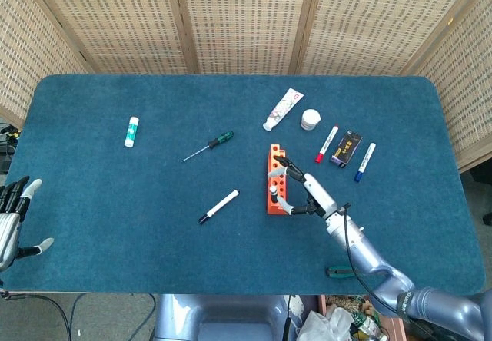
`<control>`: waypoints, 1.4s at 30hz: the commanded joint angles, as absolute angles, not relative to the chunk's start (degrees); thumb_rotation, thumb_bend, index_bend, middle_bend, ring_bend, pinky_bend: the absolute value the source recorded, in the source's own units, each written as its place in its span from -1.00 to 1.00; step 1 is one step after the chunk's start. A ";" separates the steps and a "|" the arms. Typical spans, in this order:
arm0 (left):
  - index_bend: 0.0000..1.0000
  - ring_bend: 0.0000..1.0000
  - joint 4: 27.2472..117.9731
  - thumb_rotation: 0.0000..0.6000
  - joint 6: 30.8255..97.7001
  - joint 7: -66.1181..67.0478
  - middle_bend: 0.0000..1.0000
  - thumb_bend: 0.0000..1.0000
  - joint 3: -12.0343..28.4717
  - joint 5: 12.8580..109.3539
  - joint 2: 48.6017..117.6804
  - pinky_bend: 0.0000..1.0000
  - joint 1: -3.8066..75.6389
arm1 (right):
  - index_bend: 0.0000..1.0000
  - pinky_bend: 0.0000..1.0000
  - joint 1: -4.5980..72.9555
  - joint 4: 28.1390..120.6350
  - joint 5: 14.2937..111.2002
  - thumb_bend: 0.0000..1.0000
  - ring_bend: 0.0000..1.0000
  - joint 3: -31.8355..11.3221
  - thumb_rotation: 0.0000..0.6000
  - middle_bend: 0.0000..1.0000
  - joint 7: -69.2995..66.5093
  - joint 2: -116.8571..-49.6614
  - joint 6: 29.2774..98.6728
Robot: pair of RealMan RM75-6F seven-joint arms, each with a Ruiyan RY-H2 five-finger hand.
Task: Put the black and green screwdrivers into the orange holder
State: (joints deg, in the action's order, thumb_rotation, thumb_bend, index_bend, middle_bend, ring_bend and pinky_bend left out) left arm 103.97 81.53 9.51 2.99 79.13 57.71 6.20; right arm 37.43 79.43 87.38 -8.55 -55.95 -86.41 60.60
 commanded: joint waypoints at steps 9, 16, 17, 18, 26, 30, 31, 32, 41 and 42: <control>-1.00 -1.00 104.02 1.00 82.12 9.14 -1.00 -1.00 2.72 79.99 57.62 -1.00 5.91 | -0.48 -1.00 36.33 82.75 94.22 0.09 -1.00 -8.78 1.00 -0.95 -45.13 -82.29 69.81; -1.00 -1.00 104.04 1.00 82.48 8.85 -1.00 -1.00 2.54 80.62 57.48 -1.00 5.72 | -0.48 -1.00 38.85 84.14 95.81 0.63 -1.00 -8.15 1.00 -0.96 -31.34 -79.35 66.10; -1.00 -1.00 104.03 1.00 82.51 8.76 -1.00 -1.00 2.56 80.66 57.43 -1.00 5.72 | -0.48 -1.00 39.16 84.70 95.53 0.64 -1.00 -8.14 1.00 -0.96 -29.79 -78.91 65.29; -1.00 -1.00 104.02 1.00 82.51 8.67 -1.00 -1.00 2.57 80.67 57.38 -1.00 5.71 | -0.48 -1.00 39.40 85.28 95.21 0.66 -1.00 -8.14 1.00 -0.96 -28.31 -78.53 64.63; -1.00 -1.00 103.94 1.00 82.01 8.15 -1.00 -1.00 2.45 80.81 57.17 -1.00 5.87 | -0.48 -1.00 40.58 88.35 91.23 0.66 -1.00 -8.40 1.00 -0.96 -17.25 -77.23 60.20; -1.00 -1.00 103.96 1.00 82.18 7.77 -1.00 -1.00 2.45 80.88 57.02 -1.00 5.76 | -0.48 -1.00 40.98 89.10 90.17 0.66 -1.00 -8.17 1.00 -0.93 -13.40 -77.07 58.85; -1.00 -1.00 103.95 1.00 82.17 7.73 -1.00 -1.00 2.44 80.91 57.00 -1.00 5.76 | -0.48 -1.00 41.10 89.31 90.08 0.66 -1.00 -8.06 1.00 -0.91 -12.18 -77.04 58.59; -1.00 -1.00 103.95 1.00 82.17 7.75 -1.00 -1.00 2.42 80.96 56.98 -1.00 5.76 | -0.48 -1.00 41.20 89.48 89.98 0.66 -1.00 -8.01 1.00 -0.90 -11.05 -77.04 58.44; -1.00 -1.00 103.91 1.00 82.08 7.50 -1.00 -1.00 2.36 81.06 56.93 -1.00 5.75 | -0.38 -1.00 41.12 91.08 88.62 0.66 -1.00 -7.62 1.00 -0.84 -7.29 -76.61 58.18; -1.00 -1.00 103.90 1.00 82.03 7.53 -1.00 -1.00 2.35 81.08 56.94 -1.00 5.78 | -0.37 -1.00 41.10 91.15 88.64 0.66 -1.00 -7.52 1.00 -0.82 -7.16 -76.51 58.20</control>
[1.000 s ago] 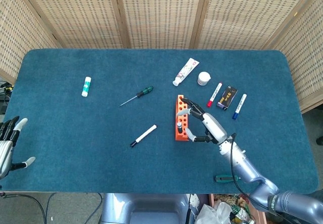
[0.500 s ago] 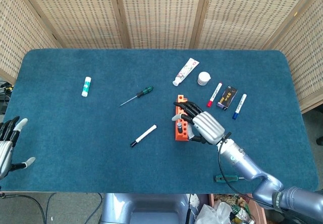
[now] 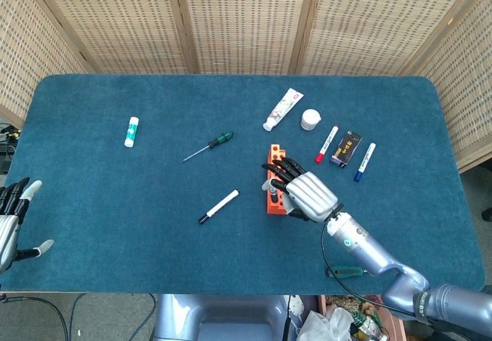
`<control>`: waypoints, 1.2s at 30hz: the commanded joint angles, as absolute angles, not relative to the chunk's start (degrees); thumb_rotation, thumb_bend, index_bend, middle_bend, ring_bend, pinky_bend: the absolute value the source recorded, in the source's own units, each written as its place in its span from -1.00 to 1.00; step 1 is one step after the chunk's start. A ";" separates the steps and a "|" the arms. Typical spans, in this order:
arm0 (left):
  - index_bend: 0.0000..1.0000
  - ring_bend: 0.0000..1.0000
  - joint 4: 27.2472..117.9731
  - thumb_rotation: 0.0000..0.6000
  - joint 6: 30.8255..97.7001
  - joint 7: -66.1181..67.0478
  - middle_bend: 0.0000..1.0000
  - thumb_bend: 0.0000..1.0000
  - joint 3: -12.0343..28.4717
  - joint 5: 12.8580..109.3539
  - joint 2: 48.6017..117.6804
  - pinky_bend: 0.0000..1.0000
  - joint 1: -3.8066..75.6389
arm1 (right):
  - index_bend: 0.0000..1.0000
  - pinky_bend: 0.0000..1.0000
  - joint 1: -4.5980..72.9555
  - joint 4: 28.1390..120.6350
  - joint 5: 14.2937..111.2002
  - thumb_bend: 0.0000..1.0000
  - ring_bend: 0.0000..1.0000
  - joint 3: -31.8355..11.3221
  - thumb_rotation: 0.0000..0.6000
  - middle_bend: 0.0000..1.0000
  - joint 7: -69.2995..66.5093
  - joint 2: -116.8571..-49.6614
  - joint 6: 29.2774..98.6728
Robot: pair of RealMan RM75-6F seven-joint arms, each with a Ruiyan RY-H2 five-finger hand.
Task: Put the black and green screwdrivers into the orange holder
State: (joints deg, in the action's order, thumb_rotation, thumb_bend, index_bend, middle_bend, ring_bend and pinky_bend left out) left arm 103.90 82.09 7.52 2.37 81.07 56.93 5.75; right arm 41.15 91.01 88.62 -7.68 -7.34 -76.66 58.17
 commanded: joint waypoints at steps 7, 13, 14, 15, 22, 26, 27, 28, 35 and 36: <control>-1.00 -1.00 103.96 1.00 82.27 7.56 -1.00 -1.00 2.31 81.23 56.94 -1.00 5.65 | -0.29 -1.00 40.93 91.25 88.62 0.66 -1.00 -7.06 1.00 -0.75 -5.93 -76.01 58.50; -1.00 -1.00 103.90 1.00 82.07 7.64 -1.00 -1.00 2.33 81.12 56.99 -1.00 5.75 | -0.24 -1.00 40.23 91.64 88.94 0.66 -1.00 -6.20 1.00 -0.66 -5.56 -75.22 59.20; -1.00 -1.00 103.91 1.00 82.06 7.71 -1.00 -1.00 2.33 81.14 57.00 -1.00 5.77 | -0.24 -1.00 40.11 91.83 89.02 0.66 -1.00 -6.09 1.00 -0.65 -5.80 -75.08 59.34; -1.00 -1.00 103.93 1.00 82.06 7.78 -1.00 -1.00 2.30 81.17 57.02 -1.00 5.76 | -0.24 -1.00 40.00 91.99 89.14 0.66 -1.00 -5.95 1.00 -0.64 -6.04 -74.94 59.47; -1.00 -1.00 104.02 1.00 82.17 8.25 -1.00 -1.00 2.18 81.36 57.21 -1.00 5.70 | -0.24 -1.00 39.47 92.65 90.50 0.66 -1.00 -5.08 1.00 -0.63 -6.92 -74.33 60.52; -1.00 -1.00 104.01 1.00 82.29 8.28 -1.00 -1.00 2.13 81.45 57.27 -1.00 5.63 | -0.24 -1.00 39.26 92.33 91.25 0.66 -1.00 -5.31 1.00 -0.63 -7.88 -74.88 61.97; -1.00 -1.00 103.99 1.00 82.31 8.26 -1.00 -1.00 2.15 81.45 57.27 -1.00 5.63 | -0.24 -1.00 39.19 92.16 91.41 0.66 -1.00 -5.49 1.00 -0.63 -8.26 -75.11 62.53; -1.00 -1.00 103.97 1.00 82.32 8.22 -1.00 -1.00 2.17 81.42 57.25 -1.00 5.62 | -0.24 -1.00 39.10 91.95 91.58 0.66 -1.00 -5.65 1.00 -0.63 -8.61 -75.31 63.07; -1.00 -1.00 103.91 1.00 82.25 7.77 -1.00 -1.00 2.30 81.21 57.07 -1.00 5.64 | -0.24 -1.00 38.33 90.64 92.32 0.66 -1.00 -6.22 1.00 -0.63 -10.52 -75.28 65.95; -1.00 -1.00 103.91 1.00 82.23 7.73 -1.00 -1.00 2.31 81.19 57.05 -1.00 5.65 | -0.24 -1.00 38.13 90.54 92.40 0.66 -1.00 -6.21 1.00 -0.63 -10.77 -75.11 66.35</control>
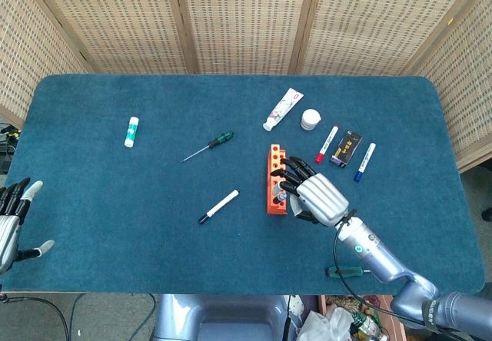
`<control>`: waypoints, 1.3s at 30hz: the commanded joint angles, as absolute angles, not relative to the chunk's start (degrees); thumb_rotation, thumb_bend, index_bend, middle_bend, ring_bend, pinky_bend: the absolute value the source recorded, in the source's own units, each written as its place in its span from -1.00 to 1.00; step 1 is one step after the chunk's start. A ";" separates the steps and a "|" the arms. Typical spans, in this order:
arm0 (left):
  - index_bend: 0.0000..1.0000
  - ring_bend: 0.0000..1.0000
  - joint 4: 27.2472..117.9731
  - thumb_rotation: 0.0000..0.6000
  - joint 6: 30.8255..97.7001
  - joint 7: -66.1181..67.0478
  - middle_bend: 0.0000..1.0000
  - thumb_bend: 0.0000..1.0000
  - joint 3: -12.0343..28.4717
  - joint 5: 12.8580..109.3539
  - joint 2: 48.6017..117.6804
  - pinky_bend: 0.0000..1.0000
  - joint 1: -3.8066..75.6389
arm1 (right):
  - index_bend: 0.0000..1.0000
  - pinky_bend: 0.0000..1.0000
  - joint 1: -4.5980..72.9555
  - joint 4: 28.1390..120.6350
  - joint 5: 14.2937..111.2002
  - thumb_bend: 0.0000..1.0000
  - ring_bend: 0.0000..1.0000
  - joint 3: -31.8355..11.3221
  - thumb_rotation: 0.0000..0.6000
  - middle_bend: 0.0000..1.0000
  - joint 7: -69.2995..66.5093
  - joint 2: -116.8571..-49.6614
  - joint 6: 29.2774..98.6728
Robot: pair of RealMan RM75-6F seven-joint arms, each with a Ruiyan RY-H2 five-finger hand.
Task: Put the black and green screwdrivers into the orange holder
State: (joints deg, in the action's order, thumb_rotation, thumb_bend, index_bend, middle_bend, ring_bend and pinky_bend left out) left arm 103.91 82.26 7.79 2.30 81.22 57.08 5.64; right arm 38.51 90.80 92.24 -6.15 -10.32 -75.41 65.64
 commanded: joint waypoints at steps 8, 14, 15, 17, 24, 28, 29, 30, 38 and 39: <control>-1.00 -1.00 103.98 1.00 82.08 7.72 -1.00 -1.00 2.24 81.28 56.99 -1.00 5.70 | -0.24 -1.00 36.06 89.60 94.61 0.66 -1.00 -4.91 1.00 -0.63 -13.53 -72.97 70.05; -1.00 -1.00 104.07 1.00 82.03 8.07 -1.00 -1.00 2.15 81.40 57.11 -1.00 5.72 | -0.24 -1.00 35.80 88.32 94.97 0.66 -1.00 -4.13 1.00 -0.63 -14.08 -73.58 69.83; -1.00 -1.00 104.09 1.00 82.03 8.06 -1.00 -1.00 2.15 81.39 57.11 -1.00 5.72 | -0.24 -1.00 35.86 88.10 94.86 0.66 -1.00 -4.14 1.00 -0.63 -14.06 -73.84 69.66; -1.00 -1.00 104.09 1.00 82.07 8.00 -1.00 -1.00 2.18 81.34 57.09 -1.00 5.70 | -0.24 -1.00 36.02 87.75 94.63 0.66 -1.00 -4.18 1.00 -0.63 -14.04 -74.34 69.27; -1.00 -1.00 104.01 1.00 81.83 7.78 -1.00 -1.00 2.32 80.99 57.00 -1.00 5.80 | -0.24 -1.00 36.64 87.06 94.24 0.66 -1.00 -4.53 1.00 -0.63 -13.58 -75.78 68.42; -1.00 -1.00 104.02 1.00 81.73 7.74 -1.00 -1.00 2.34 80.91 56.96 -1.00 5.86 | -0.24 -1.00 36.92 87.15 94.13 0.66 -1.00 -4.58 1.00 -0.63 -13.17 -76.20 67.98; -1.00 -1.00 104.03 1.00 81.75 7.72 -1.00 -1.00 2.36 80.91 56.95 -1.00 5.85 | -0.24 -1.00 36.96 87.18 94.11 0.66 -1.00 -4.59 1.00 -0.63 -13.07 -76.30 67.92; -1.00 -1.00 104.03 1.00 81.76 7.73 -1.00 -1.00 2.37 80.90 56.94 -1.00 5.86 | -0.24 -1.00 37.02 87.22 94.09 0.66 -1.00 -4.60 1.00 -0.63 -12.97 -76.43 67.83; -1.00 -1.00 104.08 1.00 81.82 7.62 -1.00 -1.00 2.31 81.02 56.87 -1.00 5.81 | -0.24 -1.00 37.44 87.18 93.45 0.66 -1.00 -4.84 1.00 -0.63 -11.91 -77.48 67.00; -1.00 -1.00 104.09 1.00 81.80 7.59 -1.00 -1.00 2.32 80.99 56.85 -1.00 5.82 | -0.24 -1.00 37.48 87.17 93.32 0.66 -1.00 -4.89 1.00 -0.63 -11.79 -77.58 66.90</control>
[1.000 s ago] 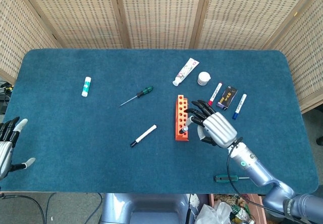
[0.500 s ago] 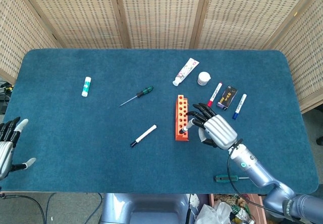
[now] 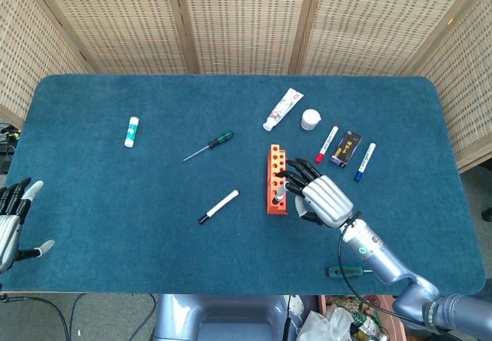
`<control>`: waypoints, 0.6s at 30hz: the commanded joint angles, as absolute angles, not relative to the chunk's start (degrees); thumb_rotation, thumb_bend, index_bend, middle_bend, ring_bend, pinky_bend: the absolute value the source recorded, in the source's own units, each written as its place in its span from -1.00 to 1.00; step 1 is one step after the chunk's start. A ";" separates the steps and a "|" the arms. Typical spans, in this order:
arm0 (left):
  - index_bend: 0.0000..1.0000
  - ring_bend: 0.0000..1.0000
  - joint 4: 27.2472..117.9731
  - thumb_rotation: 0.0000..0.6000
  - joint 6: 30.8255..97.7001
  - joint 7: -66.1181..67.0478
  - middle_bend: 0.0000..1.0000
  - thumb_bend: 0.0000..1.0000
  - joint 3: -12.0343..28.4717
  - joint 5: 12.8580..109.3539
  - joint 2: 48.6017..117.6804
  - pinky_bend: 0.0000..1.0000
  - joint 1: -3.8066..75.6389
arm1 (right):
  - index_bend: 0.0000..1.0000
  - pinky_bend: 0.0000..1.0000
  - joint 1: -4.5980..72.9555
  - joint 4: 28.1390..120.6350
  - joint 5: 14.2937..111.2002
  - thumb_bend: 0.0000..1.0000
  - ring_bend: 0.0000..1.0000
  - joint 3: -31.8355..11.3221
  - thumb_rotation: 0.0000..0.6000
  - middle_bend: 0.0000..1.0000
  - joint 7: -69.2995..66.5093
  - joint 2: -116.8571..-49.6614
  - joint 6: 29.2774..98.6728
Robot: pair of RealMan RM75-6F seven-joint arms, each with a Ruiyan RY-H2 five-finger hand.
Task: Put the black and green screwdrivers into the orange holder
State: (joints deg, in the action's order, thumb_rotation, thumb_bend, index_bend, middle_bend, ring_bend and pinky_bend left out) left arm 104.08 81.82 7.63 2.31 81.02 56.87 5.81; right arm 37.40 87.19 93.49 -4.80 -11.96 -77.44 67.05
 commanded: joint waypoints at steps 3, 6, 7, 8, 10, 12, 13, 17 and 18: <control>-1.00 -1.00 104.10 1.00 81.80 7.50 -1.00 -1.00 2.32 80.99 56.79 -1.00 5.81 | -0.24 -1.00 37.66 87.13 92.92 0.66 -1.00 -5.08 1.00 -0.63 -11.44 -77.85 66.53; -1.00 -1.00 104.08 1.00 81.77 7.28 -1.00 -1.00 2.35 80.93 56.74 -1.00 5.81 | -0.24 -1.00 37.80 86.95 92.54 0.66 -1.00 -5.24 1.00 -0.63 -11.06 -78.09 66.20; -1.00 -1.00 104.07 1.00 81.76 7.25 -1.00 -1.00 2.36 80.93 56.72 -1.00 5.81 | -0.24 -1.00 37.82 86.90 92.45 0.66 -1.00 -5.26 1.00 -0.63 -10.98 -78.12 66.13; -1.00 -1.00 104.07 1.00 81.76 7.21 -1.00 -1.00 2.37 80.93 56.69 -1.00 5.82 | -0.24 -1.00 37.83 86.85 92.35 0.66 -1.00 -5.29 1.00 -0.63 -10.90 -78.15 66.07; -1.00 -1.00 104.07 1.00 81.78 7.14 -1.00 -1.00 2.37 80.94 56.64 -1.00 5.80 | -0.24 -1.00 37.80 86.76 92.16 0.66 -1.00 -5.30 1.00 -0.63 -10.84 -78.15 66.00; -1.00 -1.00 104.06 1.00 81.76 7.14 -1.00 -1.00 2.36 80.92 56.63 -1.00 5.80 | -0.24 -1.00 37.75 86.68 92.01 0.66 -1.00 -5.27 1.00 -0.63 -10.87 -78.13 65.94; -1.00 -1.00 104.04 1.00 81.75 7.17 -1.00 -1.00 2.34 80.92 56.65 -1.00 5.80 | -0.24 -1.00 37.73 86.63 91.97 0.66 -1.00 -5.25 1.00 -0.63 -10.89 -78.11 65.91; -1.00 -1.00 104.09 1.00 81.80 7.28 -1.00 -1.00 2.29 81.07 56.69 -1.00 5.79 | -0.24 -1.00 37.66 86.42 91.79 0.66 -1.00 -5.24 1.00 -0.64 -11.07 -78.15 65.92; -1.00 -1.00 104.08 1.00 81.84 7.31 -1.00 -1.00 2.29 81.08 56.72 -1.00 5.78 | -0.24 -1.00 37.64 86.46 91.86 0.66 -1.00 -5.26 1.00 -0.64 -11.20 -78.13 66.04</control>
